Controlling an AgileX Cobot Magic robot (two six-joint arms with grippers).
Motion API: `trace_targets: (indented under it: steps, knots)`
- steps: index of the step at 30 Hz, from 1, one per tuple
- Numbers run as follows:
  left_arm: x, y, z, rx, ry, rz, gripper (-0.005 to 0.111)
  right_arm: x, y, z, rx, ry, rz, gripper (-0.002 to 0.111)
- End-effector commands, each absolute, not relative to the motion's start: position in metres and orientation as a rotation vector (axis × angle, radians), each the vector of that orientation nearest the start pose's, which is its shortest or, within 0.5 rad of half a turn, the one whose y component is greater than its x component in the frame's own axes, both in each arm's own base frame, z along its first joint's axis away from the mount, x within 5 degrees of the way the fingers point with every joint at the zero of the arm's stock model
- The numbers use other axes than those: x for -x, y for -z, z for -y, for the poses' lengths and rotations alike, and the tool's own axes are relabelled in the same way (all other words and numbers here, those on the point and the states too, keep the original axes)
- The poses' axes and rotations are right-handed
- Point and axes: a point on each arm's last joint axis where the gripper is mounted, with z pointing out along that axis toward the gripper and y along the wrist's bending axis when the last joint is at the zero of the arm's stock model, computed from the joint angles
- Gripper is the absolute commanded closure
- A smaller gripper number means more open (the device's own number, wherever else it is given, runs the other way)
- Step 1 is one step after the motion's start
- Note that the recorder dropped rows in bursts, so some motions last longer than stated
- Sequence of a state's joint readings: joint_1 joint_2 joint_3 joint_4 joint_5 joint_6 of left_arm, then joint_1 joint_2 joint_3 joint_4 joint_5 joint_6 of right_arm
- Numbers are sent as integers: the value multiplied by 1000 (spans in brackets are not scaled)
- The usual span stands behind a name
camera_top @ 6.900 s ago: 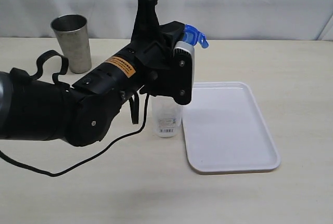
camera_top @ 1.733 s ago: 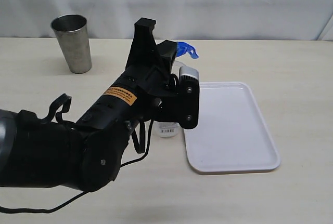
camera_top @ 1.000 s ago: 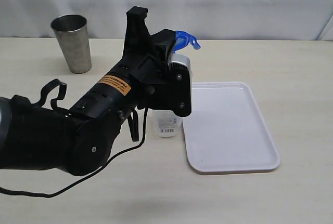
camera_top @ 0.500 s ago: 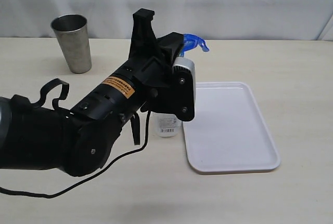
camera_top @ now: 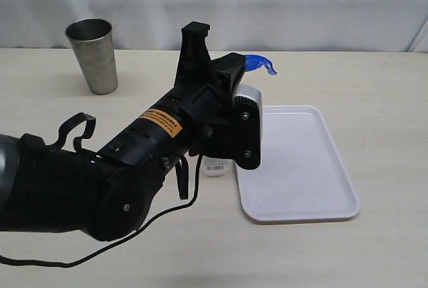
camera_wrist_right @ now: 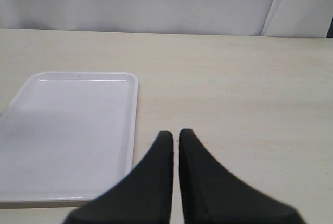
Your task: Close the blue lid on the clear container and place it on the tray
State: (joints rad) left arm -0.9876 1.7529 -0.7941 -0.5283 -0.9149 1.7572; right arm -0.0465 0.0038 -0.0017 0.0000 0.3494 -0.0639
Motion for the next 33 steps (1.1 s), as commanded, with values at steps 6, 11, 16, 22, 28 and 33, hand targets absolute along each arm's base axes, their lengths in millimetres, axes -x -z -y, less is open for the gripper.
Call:
trace_targets:
  steps: [6,11,16,22,28,33]
  knots:
    - [-220,-215,273,-1401,-713,-852,107,-53,-182,2,18,77,-1831,104]
    - [-215,-215,276,-1416,-720,-834,107,-53,-182,2,18,77,-1831,104]
    - [-216,-214,275,-1423,-741,-851,107,-53,-182,2,18,77,-1831,104]
    - [-210,-210,274,-1446,-758,-833,107,-53,-182,2,18,77,-1831,104]
    - [-199,-200,271,-1489,-779,-792,107,-53,-182,2,18,77,-1831,104]
    - [-200,-200,269,-1476,-785,-822,107,-53,-182,2,18,77,-1831,104]
